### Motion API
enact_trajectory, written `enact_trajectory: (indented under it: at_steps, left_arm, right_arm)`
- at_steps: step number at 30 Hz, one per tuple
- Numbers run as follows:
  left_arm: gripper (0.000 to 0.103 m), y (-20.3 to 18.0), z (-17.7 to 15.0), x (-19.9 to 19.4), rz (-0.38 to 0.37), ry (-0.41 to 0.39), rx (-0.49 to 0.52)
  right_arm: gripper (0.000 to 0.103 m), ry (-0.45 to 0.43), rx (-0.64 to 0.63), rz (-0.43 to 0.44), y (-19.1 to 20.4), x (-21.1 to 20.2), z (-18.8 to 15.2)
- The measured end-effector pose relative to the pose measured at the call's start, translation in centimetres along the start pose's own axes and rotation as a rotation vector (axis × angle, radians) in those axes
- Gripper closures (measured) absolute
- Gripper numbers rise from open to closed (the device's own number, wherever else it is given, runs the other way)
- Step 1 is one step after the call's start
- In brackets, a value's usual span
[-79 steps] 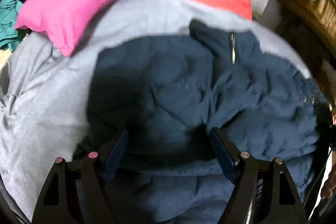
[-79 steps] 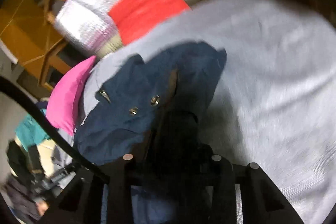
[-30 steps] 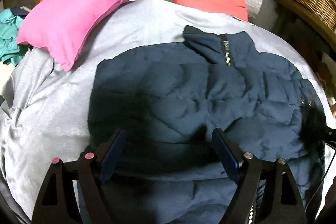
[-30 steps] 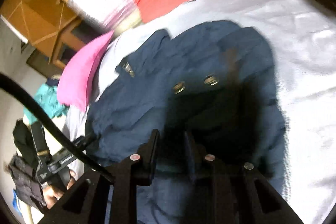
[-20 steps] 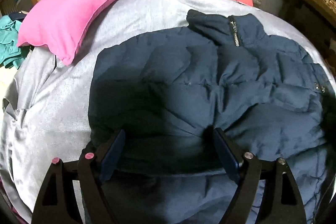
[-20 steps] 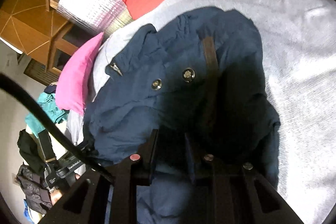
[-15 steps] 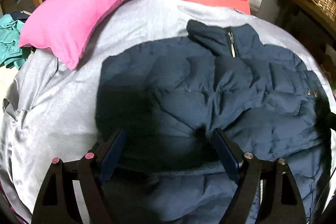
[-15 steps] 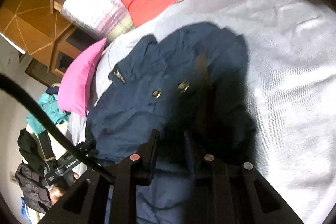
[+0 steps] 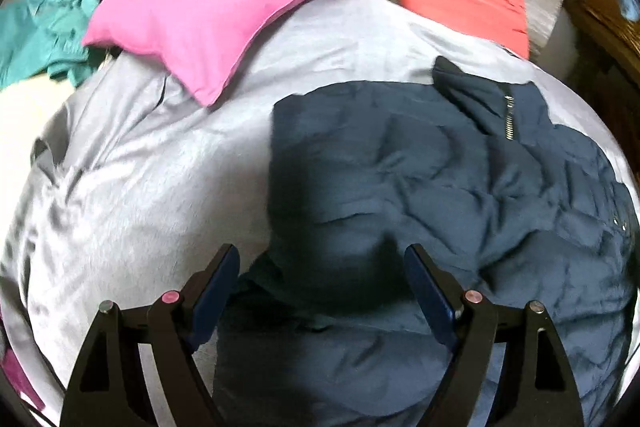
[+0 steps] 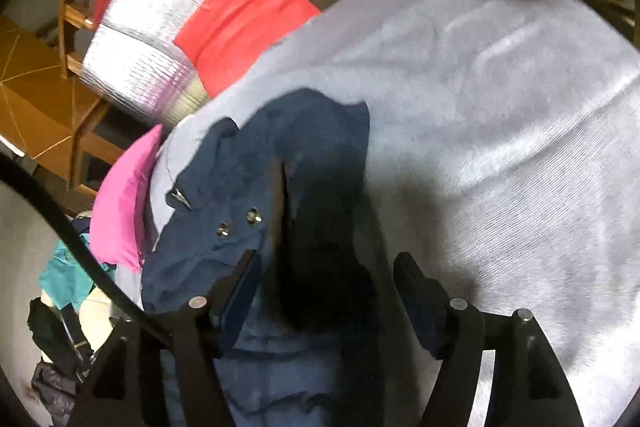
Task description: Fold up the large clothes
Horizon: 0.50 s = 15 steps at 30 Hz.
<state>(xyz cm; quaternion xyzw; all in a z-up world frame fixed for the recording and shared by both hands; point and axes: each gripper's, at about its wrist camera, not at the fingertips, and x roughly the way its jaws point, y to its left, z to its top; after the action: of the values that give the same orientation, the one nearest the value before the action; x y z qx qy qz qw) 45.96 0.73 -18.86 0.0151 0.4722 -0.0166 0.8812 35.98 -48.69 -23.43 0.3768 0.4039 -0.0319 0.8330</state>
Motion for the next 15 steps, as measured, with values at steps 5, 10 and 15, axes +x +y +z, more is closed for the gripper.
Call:
enact_trajectory:
  at_steps: [5,10,15]
  left_arm:
    - [0.018,-0.5,-0.5,2.6,0.035,0.051,0.037]
    - [0.018,-1.1,-0.5,2.0,0.045,0.012,0.068]
    - [0.018,-1.9,-0.6,1.1,0.067,-0.028,0.105]
  right_arm:
    - [0.036,0.061,-0.077,0.008,1.8,3.1,-0.9]
    - [0.064,-0.02,-0.244,-0.091,5.6,2.8,-2.1]
    - [0.064,-0.094,-0.311,-0.122,6.7,2.1,-2.3]
